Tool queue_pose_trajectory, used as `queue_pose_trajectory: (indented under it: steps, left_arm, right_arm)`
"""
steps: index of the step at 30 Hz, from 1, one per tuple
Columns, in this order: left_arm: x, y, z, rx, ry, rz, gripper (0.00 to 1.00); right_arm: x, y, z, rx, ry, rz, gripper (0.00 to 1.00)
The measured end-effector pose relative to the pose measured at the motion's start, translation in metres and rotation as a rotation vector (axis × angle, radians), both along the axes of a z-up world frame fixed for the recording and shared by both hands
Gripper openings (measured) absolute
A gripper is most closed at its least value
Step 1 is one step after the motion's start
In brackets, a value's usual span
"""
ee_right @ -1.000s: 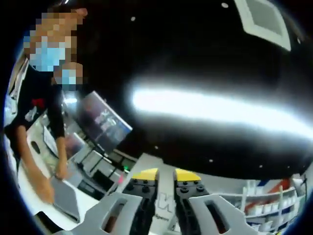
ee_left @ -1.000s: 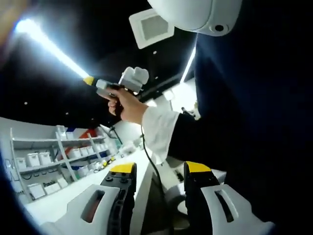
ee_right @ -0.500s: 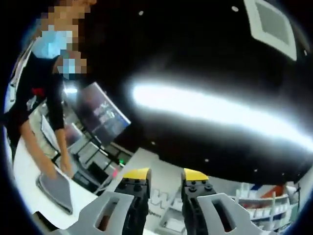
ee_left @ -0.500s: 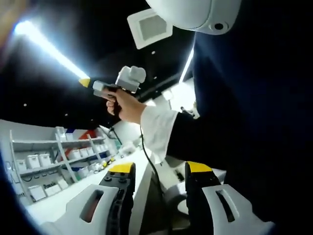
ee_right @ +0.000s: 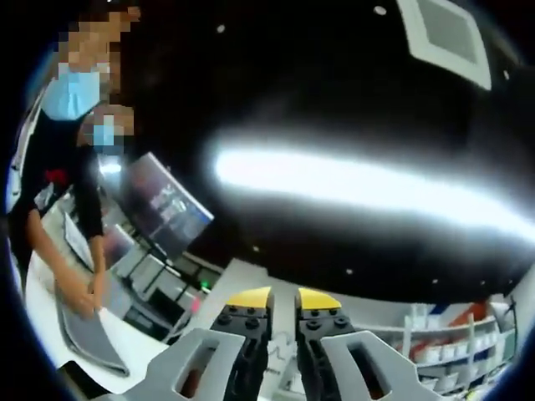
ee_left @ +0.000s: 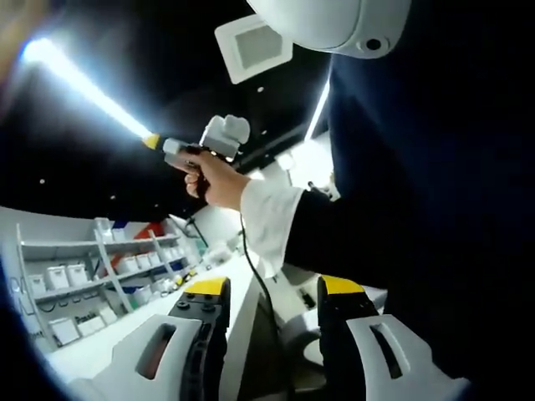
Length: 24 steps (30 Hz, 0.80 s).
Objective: Open the folded towel by lifting each exposed corner and separating the folded layers until the towel lies flat within the target outline without major curled edges
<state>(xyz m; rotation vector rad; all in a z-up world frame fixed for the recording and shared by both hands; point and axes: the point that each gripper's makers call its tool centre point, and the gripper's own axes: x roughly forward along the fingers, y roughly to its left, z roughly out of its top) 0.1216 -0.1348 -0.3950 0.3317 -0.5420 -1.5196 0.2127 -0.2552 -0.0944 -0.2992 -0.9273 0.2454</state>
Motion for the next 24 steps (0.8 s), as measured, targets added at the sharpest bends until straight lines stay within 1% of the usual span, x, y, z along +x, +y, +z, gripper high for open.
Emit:
queue_pose_trajectory:
  steps: [4,14,17,19,24]
  left_arm:
    - [-0.001,0.001,0.0,0.001,0.0,-0.002,0.41]
    - [-0.001,0.002,0.0,0.009,-0.002,-0.003,0.41]
    - [-0.001,0.002,0.0,0.011,-0.002,-0.004,0.41]
    - [0.0,0.002,0.001,0.012,-0.002,-0.004,0.41]
    - [0.0,0.001,0.001,0.015,-0.003,-0.005,0.41]
  right_arm:
    - [-0.002,0.003,0.001,-0.006,-0.005,0.008,0.0]
    - [0.004,0.014,-0.002,-0.027,0.014,0.034,0.0]
    - [0.006,0.017,-0.004,-0.033,0.025,0.047,0.0]
    - [0.009,0.021,-0.006,-0.044,0.043,0.07,0.0]
    - [0.014,0.027,-0.009,-0.061,0.055,0.07,0.0]
